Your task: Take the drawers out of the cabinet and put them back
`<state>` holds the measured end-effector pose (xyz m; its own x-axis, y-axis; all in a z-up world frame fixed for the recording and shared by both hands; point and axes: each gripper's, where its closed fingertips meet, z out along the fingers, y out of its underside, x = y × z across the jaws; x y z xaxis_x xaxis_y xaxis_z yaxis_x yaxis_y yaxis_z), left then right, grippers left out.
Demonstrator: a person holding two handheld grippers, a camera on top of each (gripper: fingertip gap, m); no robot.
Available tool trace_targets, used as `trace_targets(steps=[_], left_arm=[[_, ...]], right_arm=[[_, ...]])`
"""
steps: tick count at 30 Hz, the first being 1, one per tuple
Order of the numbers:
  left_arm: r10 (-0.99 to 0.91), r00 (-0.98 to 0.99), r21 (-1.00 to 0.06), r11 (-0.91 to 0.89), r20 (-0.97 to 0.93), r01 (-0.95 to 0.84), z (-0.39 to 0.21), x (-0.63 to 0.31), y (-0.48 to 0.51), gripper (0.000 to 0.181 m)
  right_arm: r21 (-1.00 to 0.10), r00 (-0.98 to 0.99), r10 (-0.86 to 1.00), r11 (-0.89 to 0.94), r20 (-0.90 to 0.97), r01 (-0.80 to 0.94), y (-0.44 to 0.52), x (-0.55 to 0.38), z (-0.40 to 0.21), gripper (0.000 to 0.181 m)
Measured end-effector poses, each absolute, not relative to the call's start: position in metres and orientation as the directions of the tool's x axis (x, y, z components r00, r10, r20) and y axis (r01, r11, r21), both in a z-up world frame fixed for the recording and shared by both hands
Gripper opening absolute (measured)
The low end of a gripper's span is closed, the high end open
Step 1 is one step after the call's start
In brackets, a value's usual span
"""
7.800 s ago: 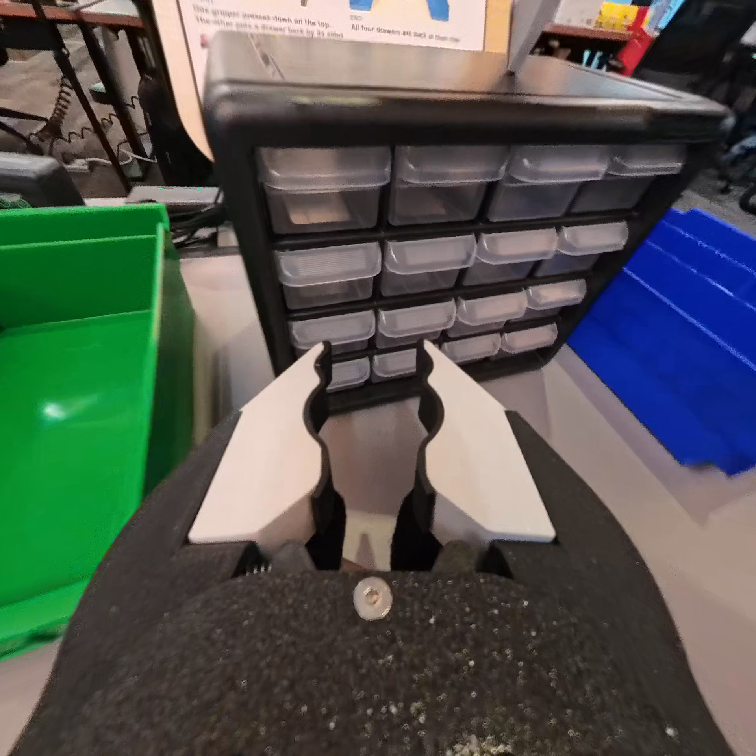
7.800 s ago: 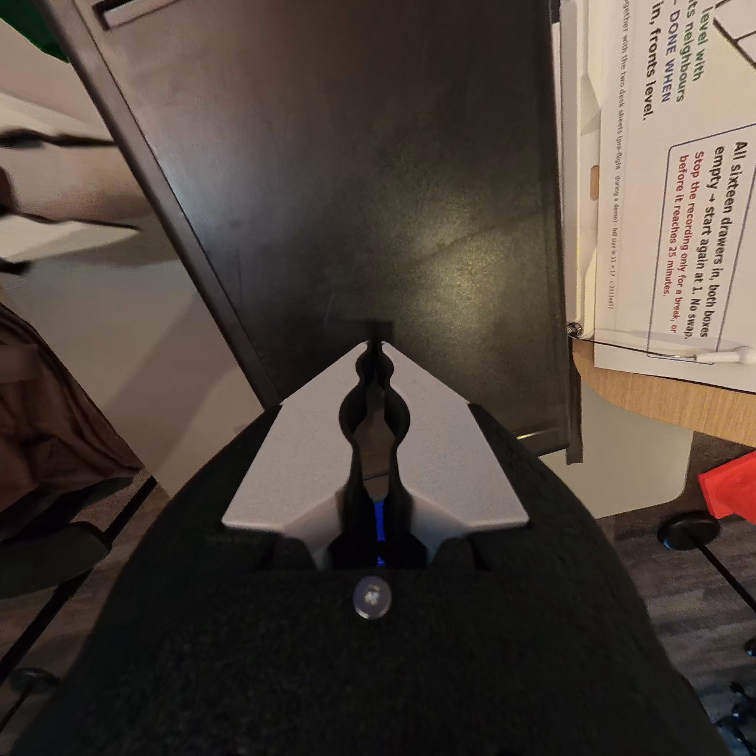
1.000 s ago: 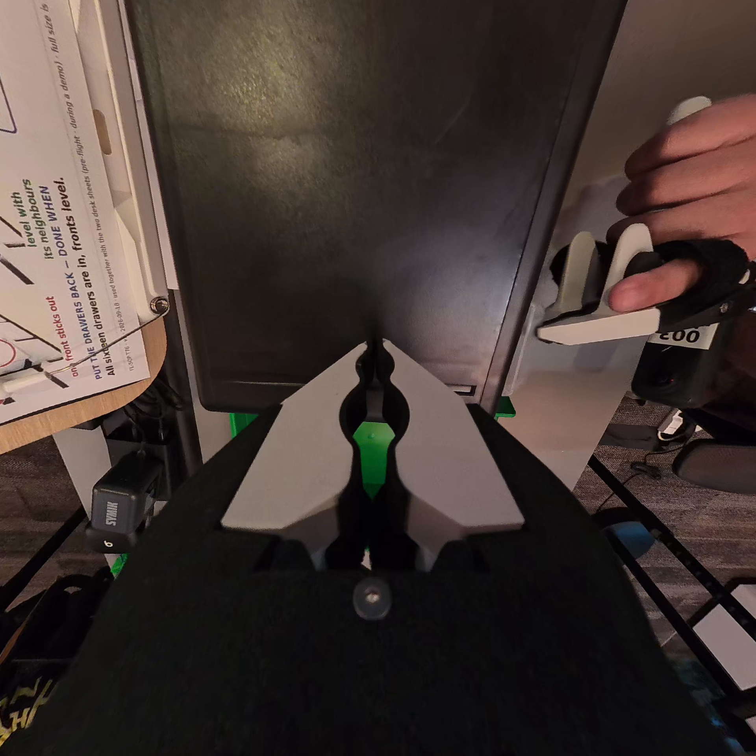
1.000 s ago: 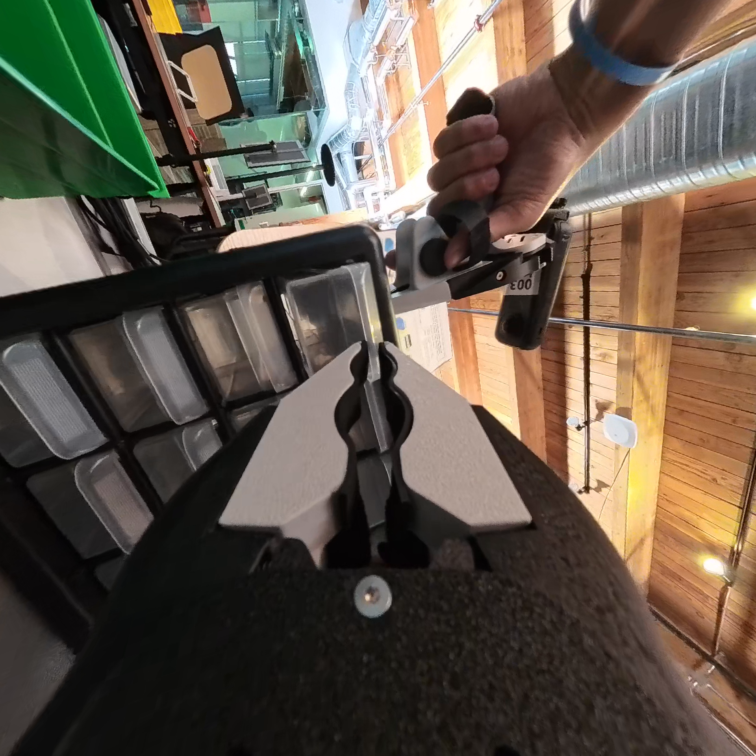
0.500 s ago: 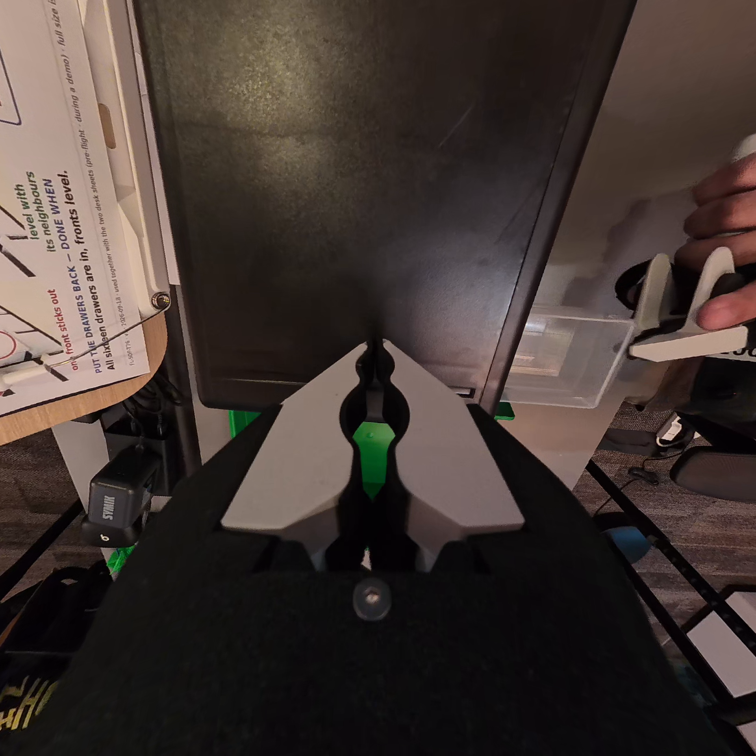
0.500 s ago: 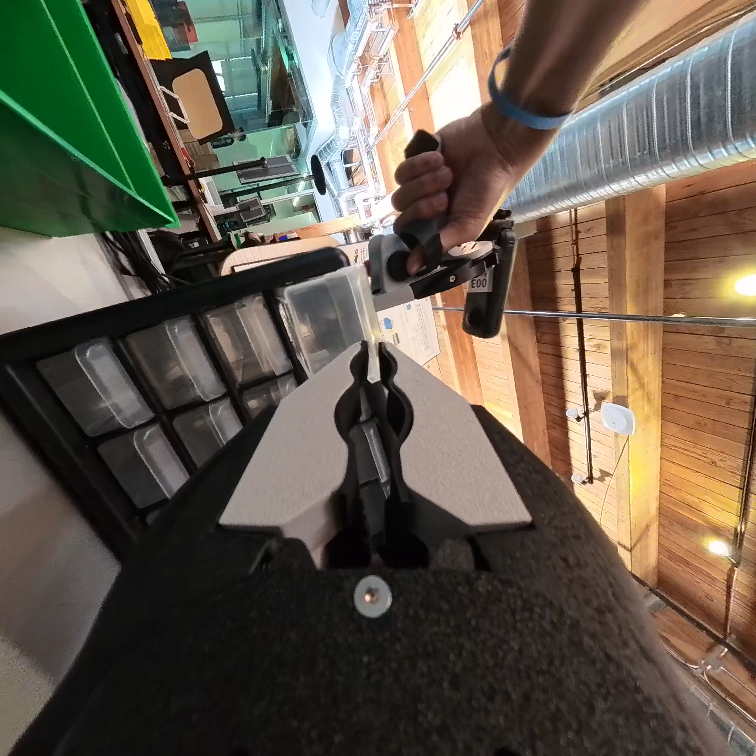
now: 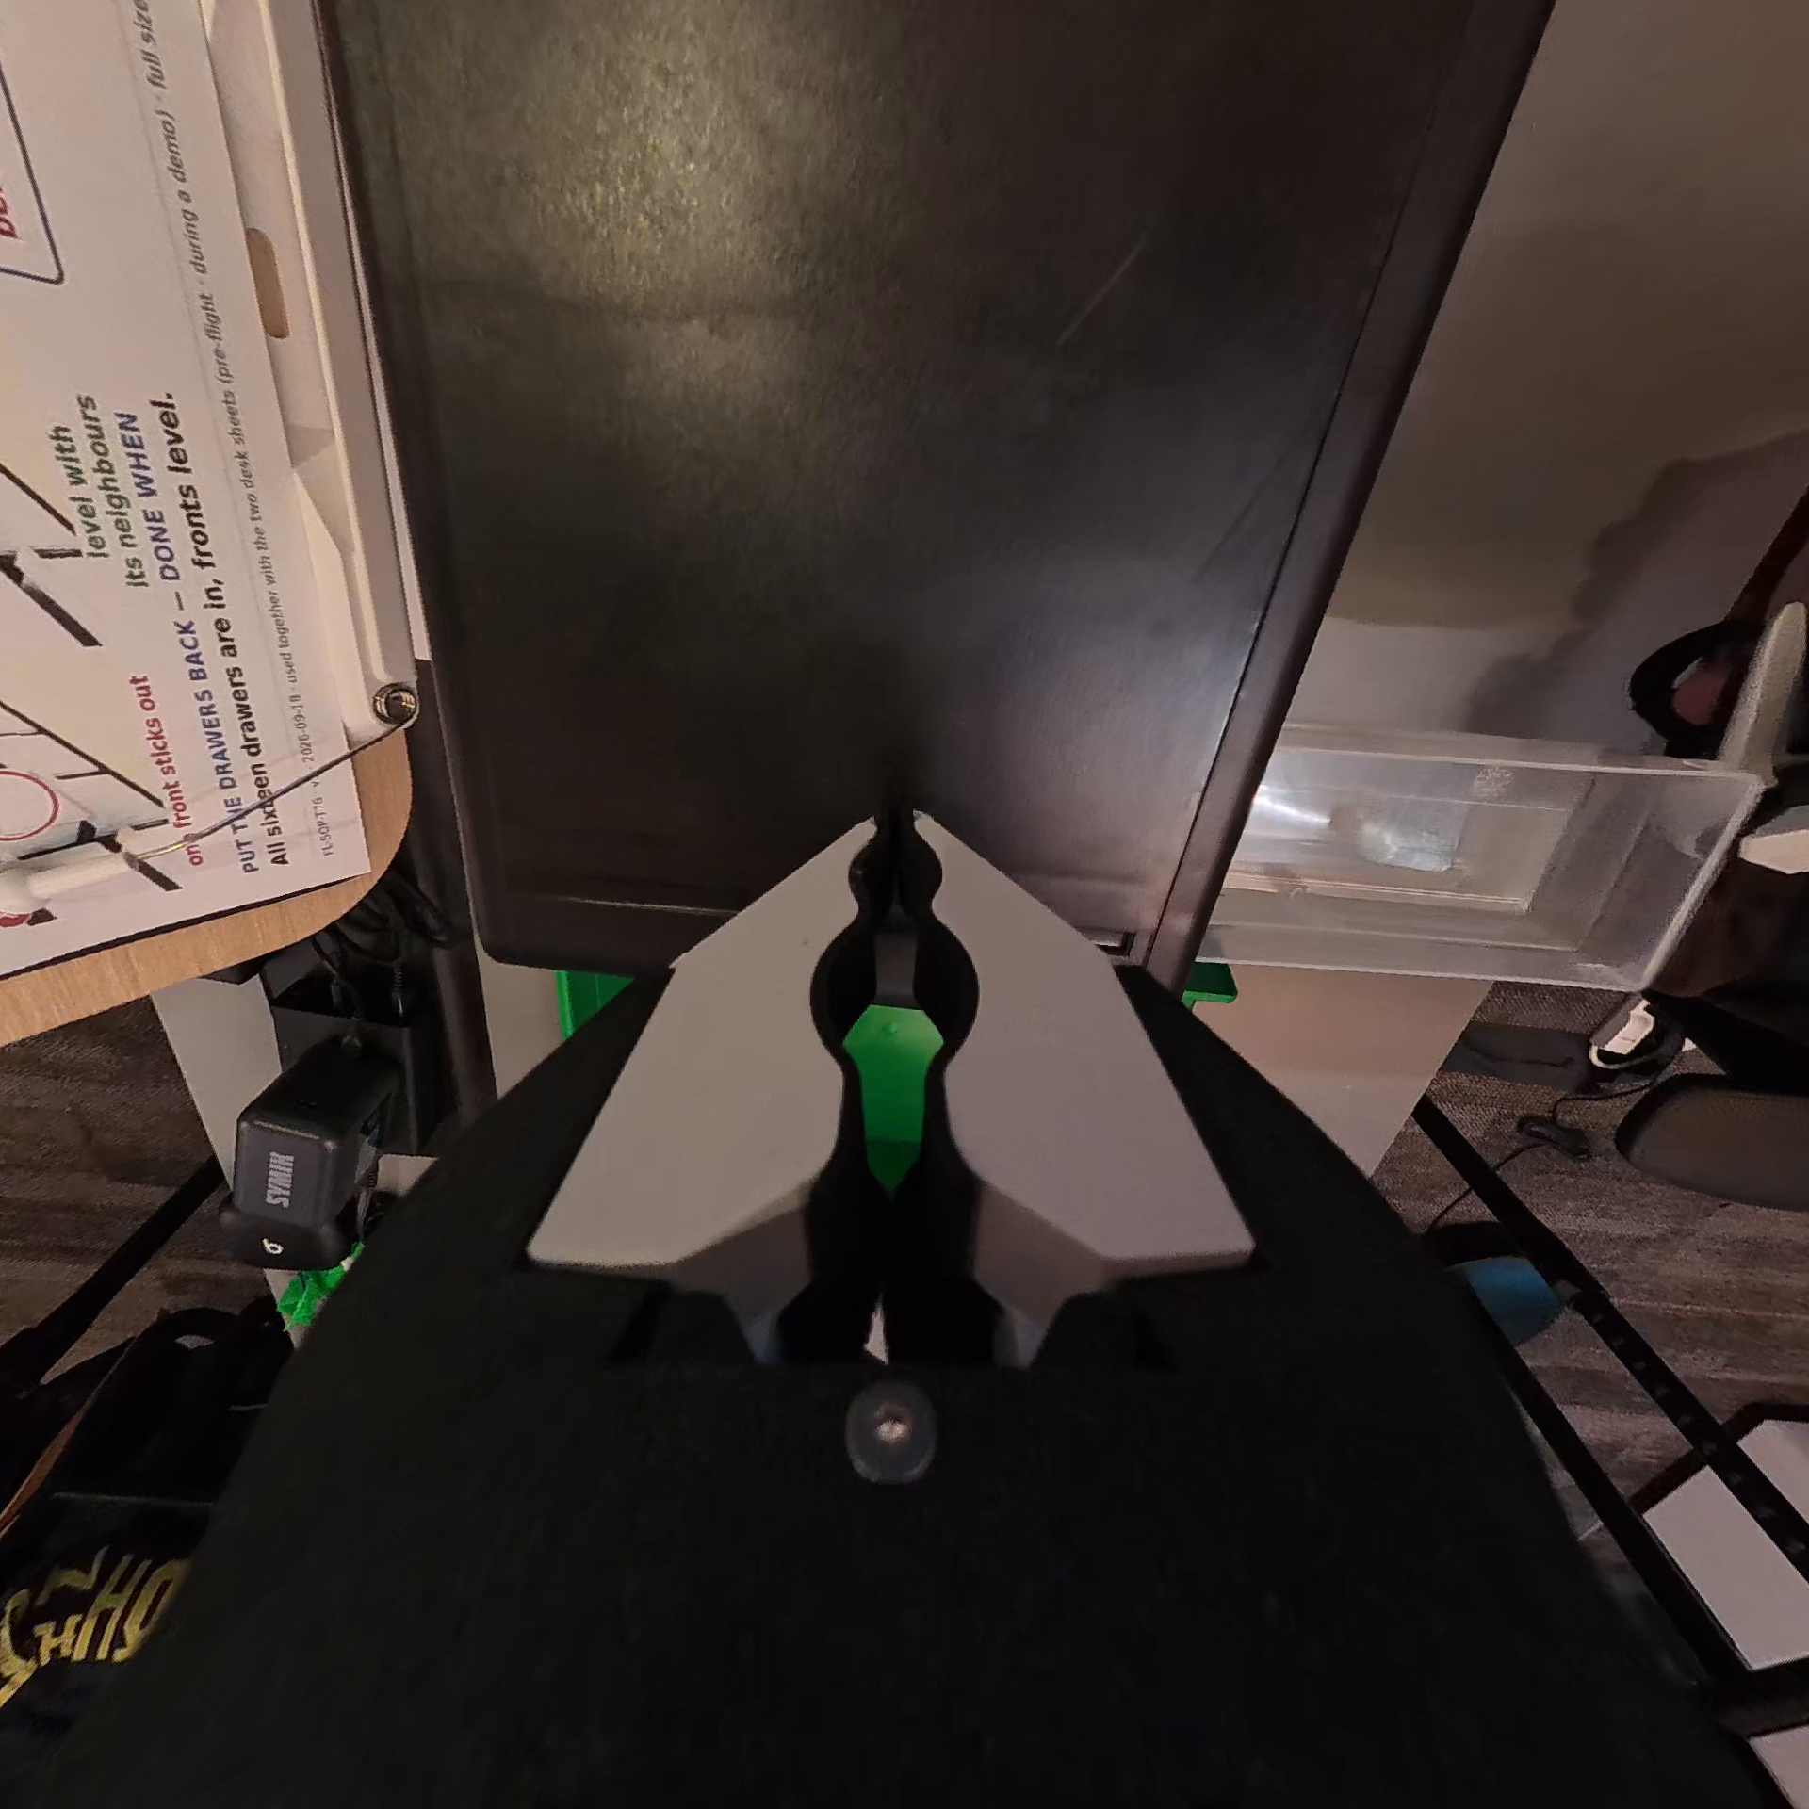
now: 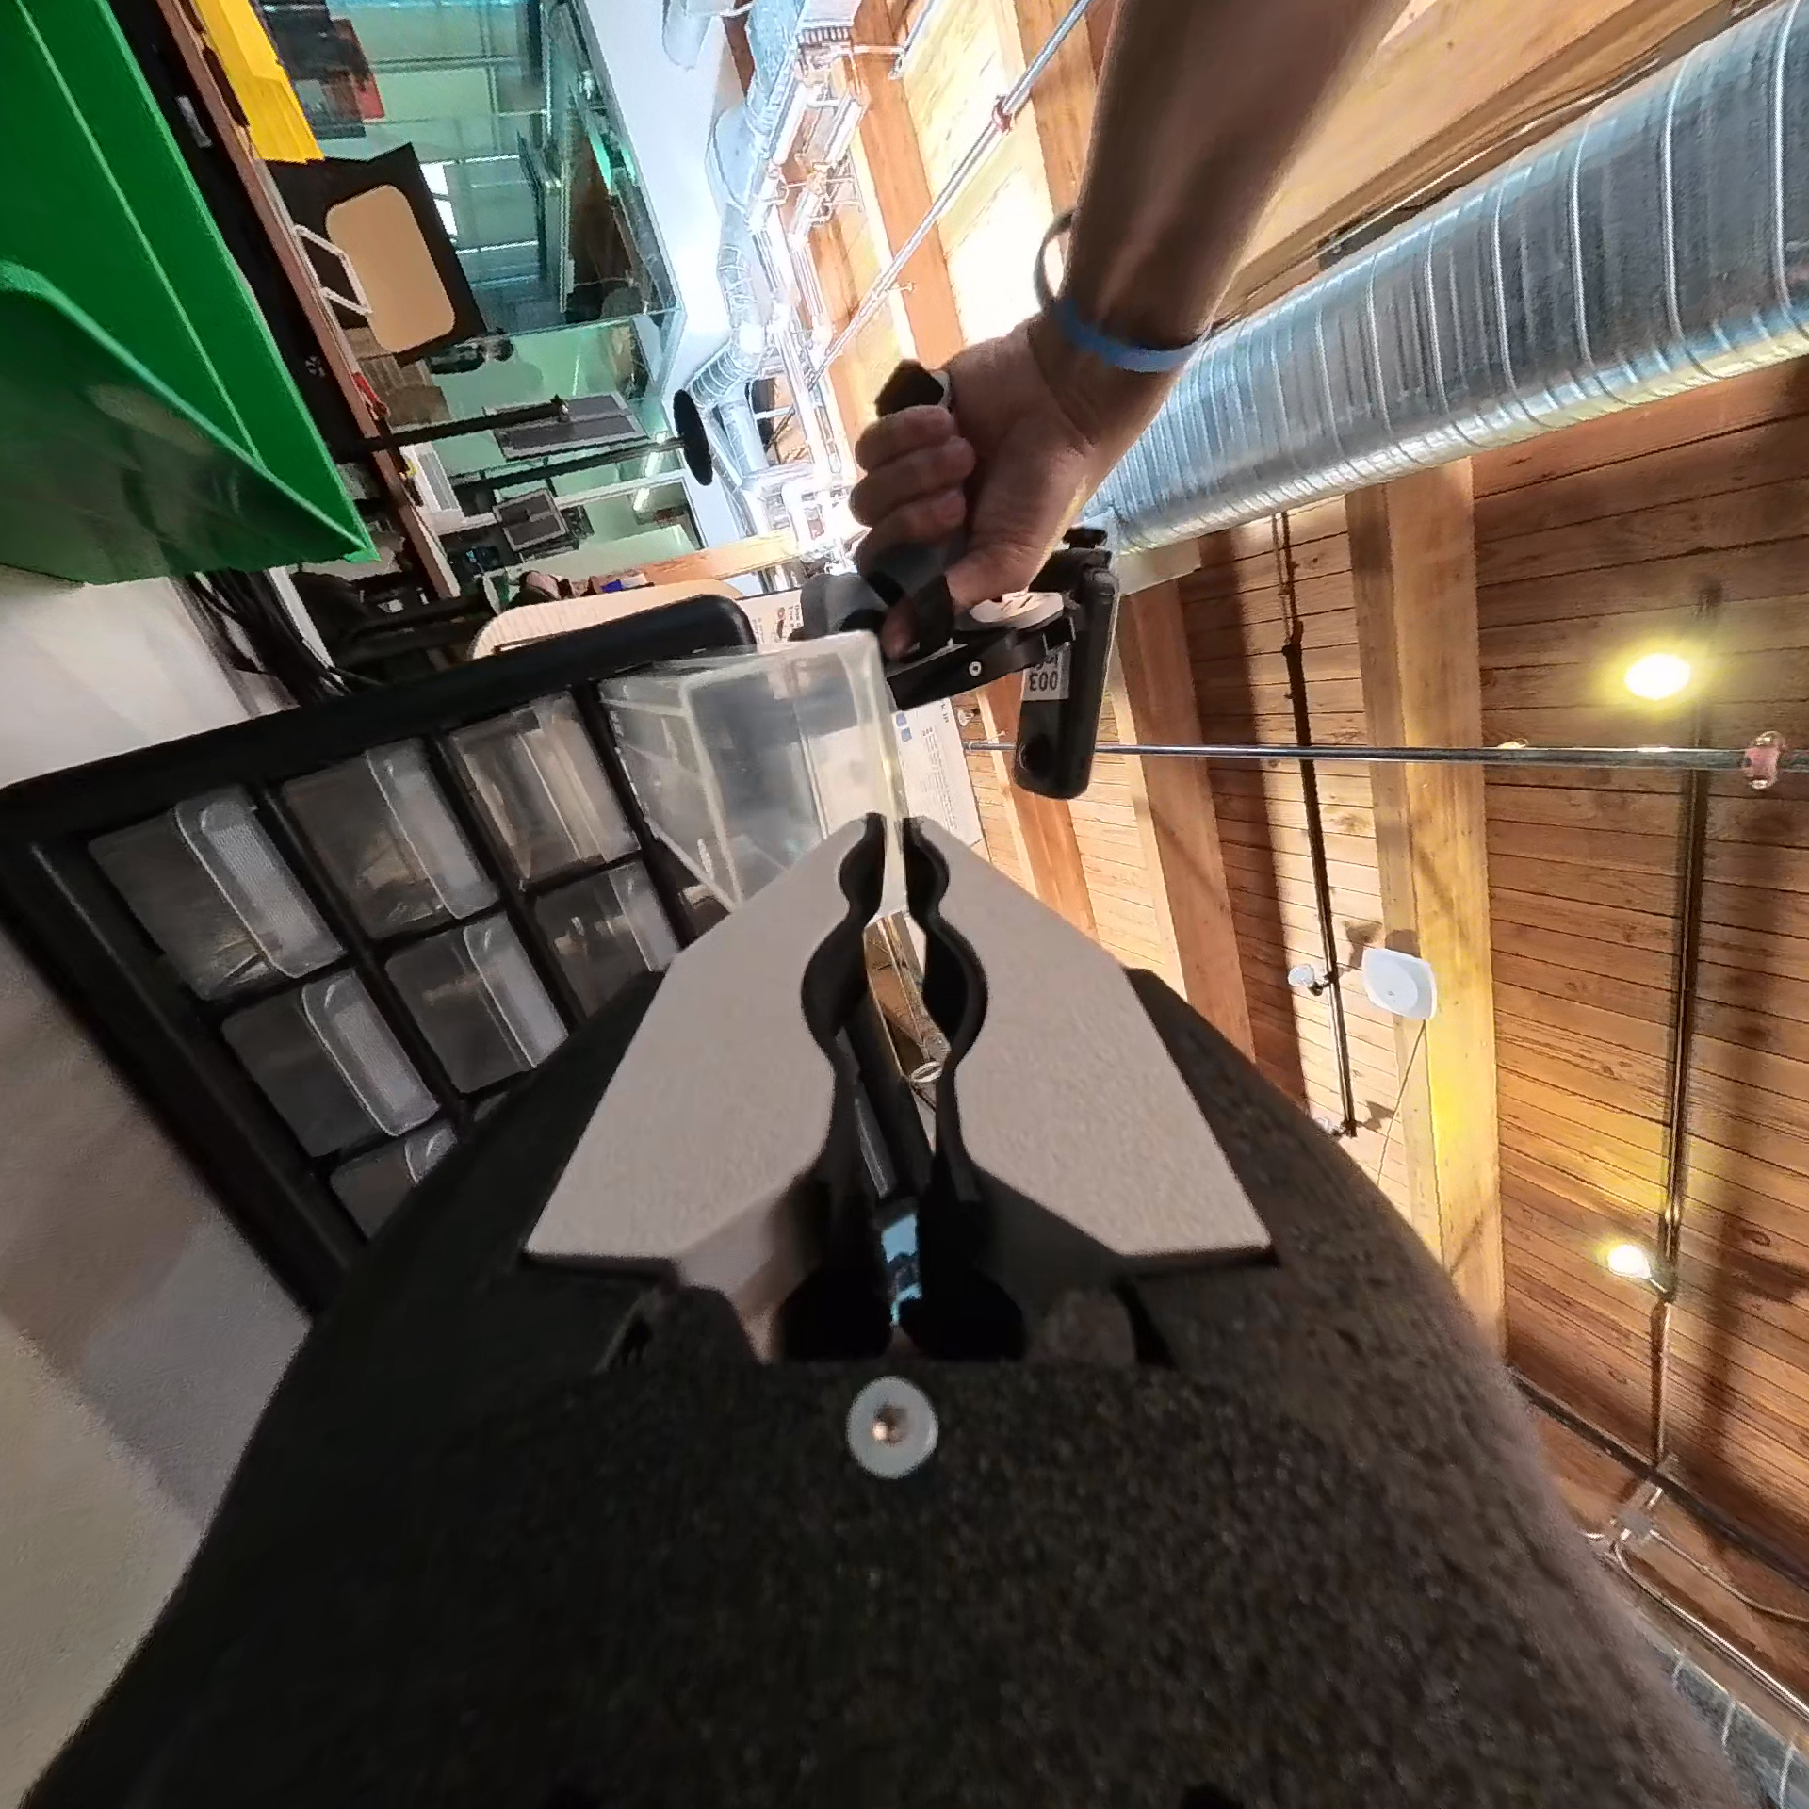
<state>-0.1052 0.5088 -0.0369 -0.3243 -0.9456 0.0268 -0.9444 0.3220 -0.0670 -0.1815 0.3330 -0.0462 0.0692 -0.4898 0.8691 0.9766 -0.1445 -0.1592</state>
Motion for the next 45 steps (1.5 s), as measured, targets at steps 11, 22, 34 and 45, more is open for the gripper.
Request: trace_targets(steps=[11,22,34,45], left_arm=[[-0.946,-0.322,-0.084,0.318,0.034,-0.944,-0.037,-0.105,0.509,0.0],[-0.944,-0.327,-0.087,0.324,0.031,-0.942,-0.037,-0.105,0.509,0.0],[-0.943,-0.331,-0.089,0.328,0.023,-0.941,-0.037,-0.105,0.509,0.0],[-0.945,-0.326,-0.157,0.318,0.03,-0.935,-0.037,-0.105,0.509,0.0]], right_arm=[[-0.124,0.041,-0.47,-0.148,0.882,0.981,0.329,-0.18,-0.043,0.003],[-0.077,0.002,-0.39,-0.176,0.921,0.981,0.33,-0.182,-0.02,0.001],[-0.011,-0.039,-0.248,-0.197,0.968,0.98,0.292,-0.16,-0.057,0.001],[0.031,-0.037,-0.066,-0.094,0.997,0.995,0.208,-0.116,-0.136,0.002]])
